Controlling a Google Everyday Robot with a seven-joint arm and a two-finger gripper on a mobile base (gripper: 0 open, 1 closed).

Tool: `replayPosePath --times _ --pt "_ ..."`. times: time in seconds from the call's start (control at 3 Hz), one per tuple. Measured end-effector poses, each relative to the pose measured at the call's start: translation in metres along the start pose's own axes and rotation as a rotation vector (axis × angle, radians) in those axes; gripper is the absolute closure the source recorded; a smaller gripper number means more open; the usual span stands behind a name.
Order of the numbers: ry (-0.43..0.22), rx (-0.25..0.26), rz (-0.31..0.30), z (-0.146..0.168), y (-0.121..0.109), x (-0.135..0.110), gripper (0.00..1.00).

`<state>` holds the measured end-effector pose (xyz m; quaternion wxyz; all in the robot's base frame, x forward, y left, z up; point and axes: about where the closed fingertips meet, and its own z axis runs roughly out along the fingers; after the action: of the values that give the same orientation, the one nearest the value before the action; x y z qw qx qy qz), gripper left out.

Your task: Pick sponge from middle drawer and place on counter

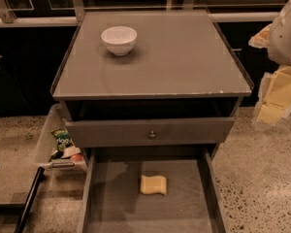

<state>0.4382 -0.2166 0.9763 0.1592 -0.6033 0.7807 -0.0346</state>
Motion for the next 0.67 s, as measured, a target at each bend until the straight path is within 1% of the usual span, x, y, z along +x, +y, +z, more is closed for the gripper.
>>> replayPosePath --times 0.33,0.67 --pt "0.0 0.0 0.0 0.0 0.0 0.0 0.0" --pt "0.001 -0.007 0.013 0.011 0.003 0.006 0.0"
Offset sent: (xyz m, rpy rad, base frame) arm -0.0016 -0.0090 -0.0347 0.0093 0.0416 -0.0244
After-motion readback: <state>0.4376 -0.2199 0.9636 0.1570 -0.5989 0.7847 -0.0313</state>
